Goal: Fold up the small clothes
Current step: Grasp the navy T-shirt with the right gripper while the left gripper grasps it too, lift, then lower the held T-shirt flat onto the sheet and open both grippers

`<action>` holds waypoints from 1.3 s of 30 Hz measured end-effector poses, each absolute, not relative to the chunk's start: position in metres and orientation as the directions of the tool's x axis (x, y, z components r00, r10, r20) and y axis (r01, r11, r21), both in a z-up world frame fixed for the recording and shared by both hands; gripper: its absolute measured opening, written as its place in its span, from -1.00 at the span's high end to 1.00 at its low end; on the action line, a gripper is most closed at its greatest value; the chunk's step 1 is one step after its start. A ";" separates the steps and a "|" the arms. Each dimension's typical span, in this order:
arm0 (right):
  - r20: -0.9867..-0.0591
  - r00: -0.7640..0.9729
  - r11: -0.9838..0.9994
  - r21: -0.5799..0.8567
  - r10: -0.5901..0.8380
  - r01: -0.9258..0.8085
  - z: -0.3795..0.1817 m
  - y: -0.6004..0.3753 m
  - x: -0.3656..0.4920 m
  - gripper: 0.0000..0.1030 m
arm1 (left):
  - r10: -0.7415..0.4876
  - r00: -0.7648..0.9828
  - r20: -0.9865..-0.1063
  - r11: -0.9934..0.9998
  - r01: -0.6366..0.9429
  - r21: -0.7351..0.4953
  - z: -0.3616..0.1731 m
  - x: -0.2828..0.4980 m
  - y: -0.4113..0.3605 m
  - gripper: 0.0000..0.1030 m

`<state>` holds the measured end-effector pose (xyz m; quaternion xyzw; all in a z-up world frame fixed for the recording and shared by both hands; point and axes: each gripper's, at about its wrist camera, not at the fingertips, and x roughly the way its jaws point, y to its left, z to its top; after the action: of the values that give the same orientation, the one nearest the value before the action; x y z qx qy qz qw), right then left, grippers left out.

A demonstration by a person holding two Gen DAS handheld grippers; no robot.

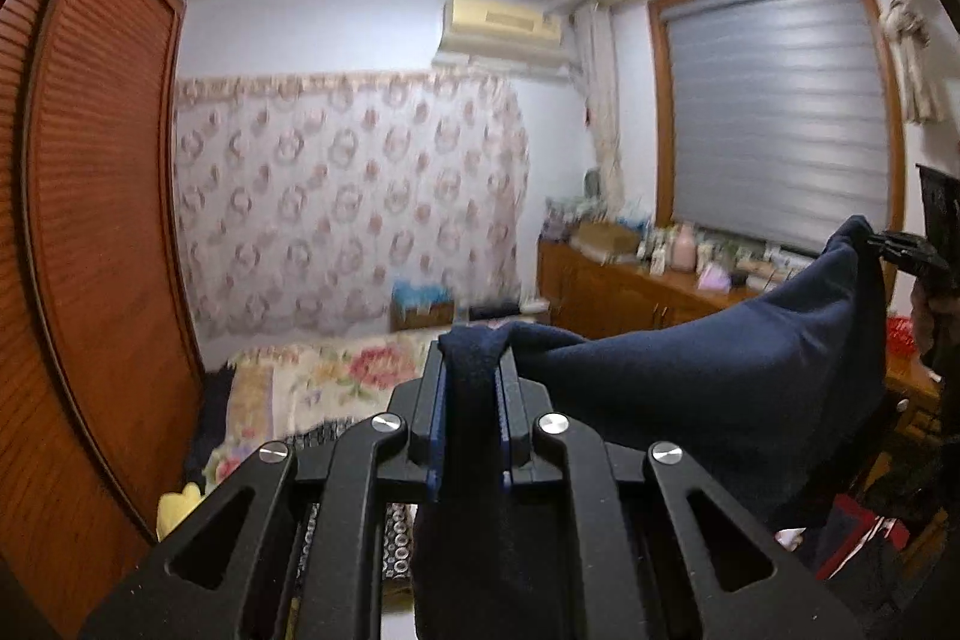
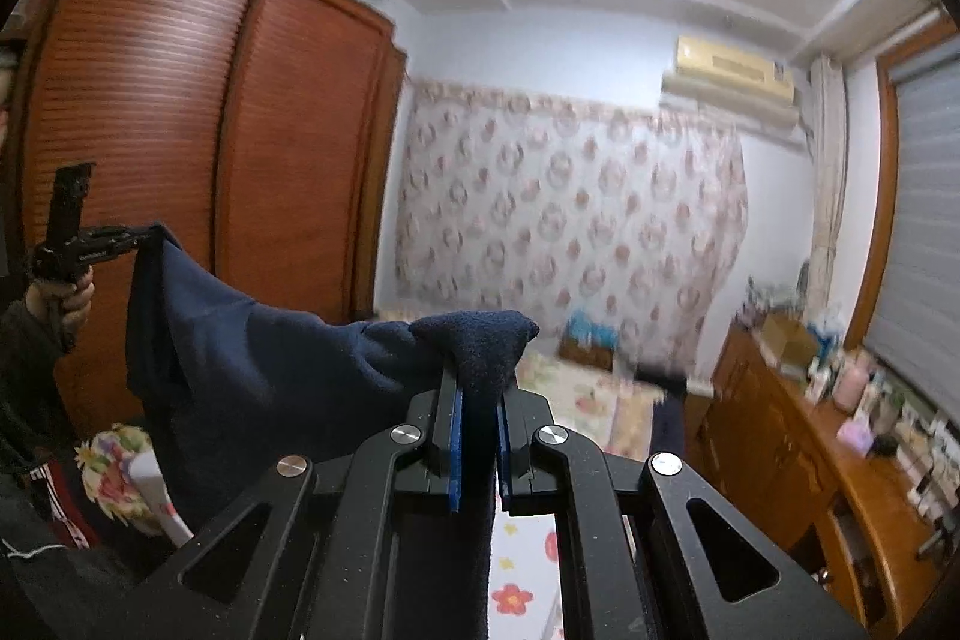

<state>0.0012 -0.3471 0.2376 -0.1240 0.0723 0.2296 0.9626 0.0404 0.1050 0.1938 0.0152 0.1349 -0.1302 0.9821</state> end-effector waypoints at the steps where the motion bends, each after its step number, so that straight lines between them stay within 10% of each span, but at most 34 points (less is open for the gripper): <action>1: -0.227 0.883 0.868 -0.199 0.410 -0.455 0.233 -0.346 0.020 0.84 | -0.242 0.925 -0.294 0.968 0.252 -0.004 0.185 0.054 0.103 0.73; 14: -0.624 0.753 0.931 -0.108 0.210 -0.349 0.068 -0.300 0.300 0.83 | -0.130 0.772 -0.622 0.982 0.185 0.024 -0.010 0.261 0.074 0.71; 23: -0.617 0.761 0.966 -0.003 0.203 -0.260 0.056 -0.302 0.328 0.83 | -0.129 0.768 -0.627 0.983 0.182 0.020 -0.015 0.286 0.068 0.67; 29: -0.592 0.787 0.976 0.001 0.177 -0.219 0.026 -0.301 0.308 0.13 | -0.122 0.763 -0.635 0.986 0.165 0.009 -0.011 0.284 0.080 0.06; 39: -0.590 0.755 0.955 0.111 0.285 -0.274 -0.016 -0.307 0.251 0.08 | -0.204 0.711 -0.673 0.971 0.234 -0.046 -0.020 0.220 0.082 -0.41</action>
<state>0.2512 -0.3072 -0.0160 0.0086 0.3165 0.1494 0.9367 0.2199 0.0816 -0.0203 0.0213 0.3615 -0.1184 0.9246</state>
